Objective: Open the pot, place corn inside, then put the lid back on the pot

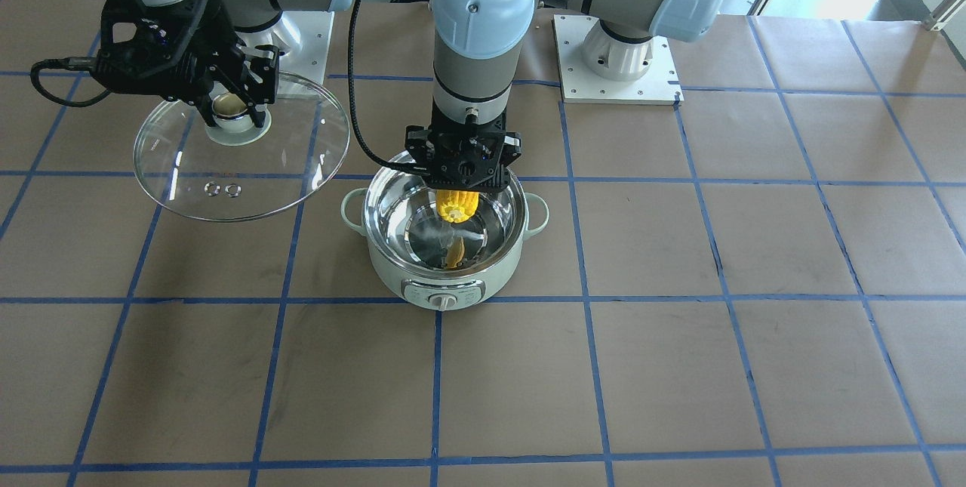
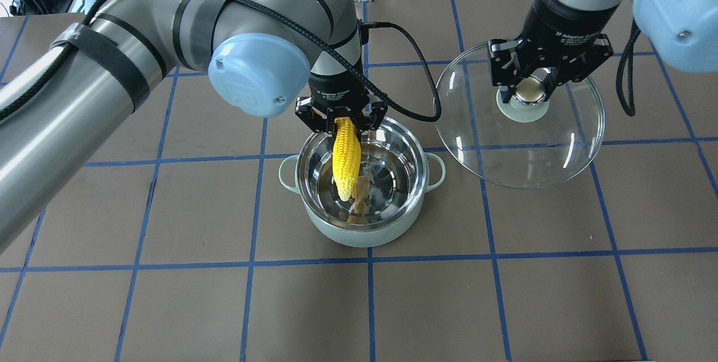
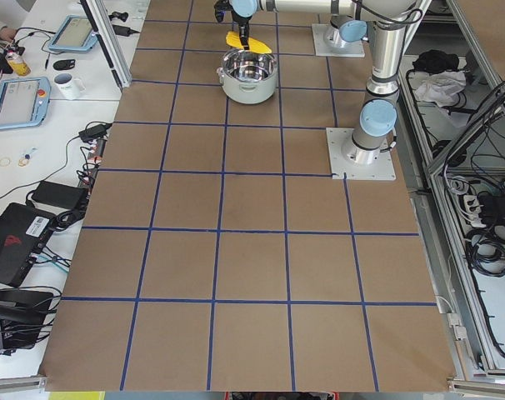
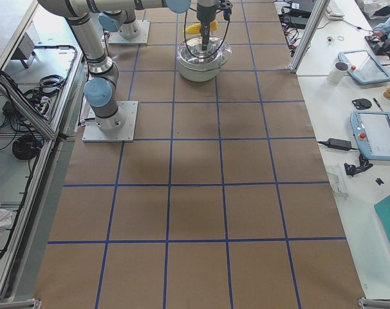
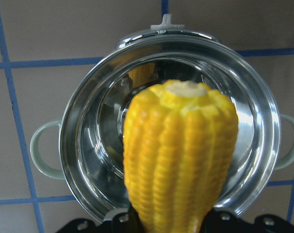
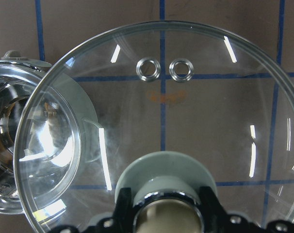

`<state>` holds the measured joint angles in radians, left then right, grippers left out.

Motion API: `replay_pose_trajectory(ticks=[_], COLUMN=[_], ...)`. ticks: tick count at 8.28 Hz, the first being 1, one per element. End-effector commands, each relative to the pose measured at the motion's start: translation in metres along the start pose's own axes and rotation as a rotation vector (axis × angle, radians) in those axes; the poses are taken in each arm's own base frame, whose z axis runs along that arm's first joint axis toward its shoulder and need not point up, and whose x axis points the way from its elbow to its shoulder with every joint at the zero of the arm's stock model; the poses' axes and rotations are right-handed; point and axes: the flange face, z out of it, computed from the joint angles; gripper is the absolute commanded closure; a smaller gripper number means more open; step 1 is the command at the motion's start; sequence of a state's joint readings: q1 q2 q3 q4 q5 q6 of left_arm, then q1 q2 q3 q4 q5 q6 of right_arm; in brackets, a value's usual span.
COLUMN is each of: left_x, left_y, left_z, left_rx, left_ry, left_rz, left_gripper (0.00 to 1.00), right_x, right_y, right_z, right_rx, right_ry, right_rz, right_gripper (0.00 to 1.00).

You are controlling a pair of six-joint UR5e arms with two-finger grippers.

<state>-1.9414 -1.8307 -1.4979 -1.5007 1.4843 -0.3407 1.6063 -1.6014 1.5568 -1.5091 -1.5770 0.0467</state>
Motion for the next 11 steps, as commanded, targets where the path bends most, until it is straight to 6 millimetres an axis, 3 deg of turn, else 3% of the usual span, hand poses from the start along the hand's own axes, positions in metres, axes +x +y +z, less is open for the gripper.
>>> replay_pose_trajectory(ticks=[1,5,6,8,9,11], left_x=[0.007,0.009,0.010,0.010,0.009,0.009], left_y=[-0.015,-0.029,-0.031,-0.033,-0.033,-0.032], left_z=[0.029,0.066,0.070,0.073,0.068,0.062], left_rx=[-0.032,-0.068,-0.069,-0.069,-0.050,-0.047], left_ry=[-0.005,-0.020,-0.018,-0.021,-0.026,-0.023], left_rz=[-0.004,-0.006,0.002,-0.006,-0.008,0.004], left_gripper=[1.00,1.00,0.96,0.13,0.00,0.00], right_x=[0.000,0.000,0.000,0.000,0.000,0.000], right_y=[0.000,0.000,0.000,0.000,0.000,0.000], right_z=[0.000,0.001,0.001,0.001,0.001,0.001], right_rx=[-0.003,-0.003,-0.004,-0.004,-0.004,-0.004], right_ry=[0.000,0.000,0.000,0.000,0.000,0.000], right_rz=[0.000,0.000,-0.002,-0.002,-0.002,-0.002], right_gripper=[0.74,0.74,0.74,0.74,0.74,0.74])
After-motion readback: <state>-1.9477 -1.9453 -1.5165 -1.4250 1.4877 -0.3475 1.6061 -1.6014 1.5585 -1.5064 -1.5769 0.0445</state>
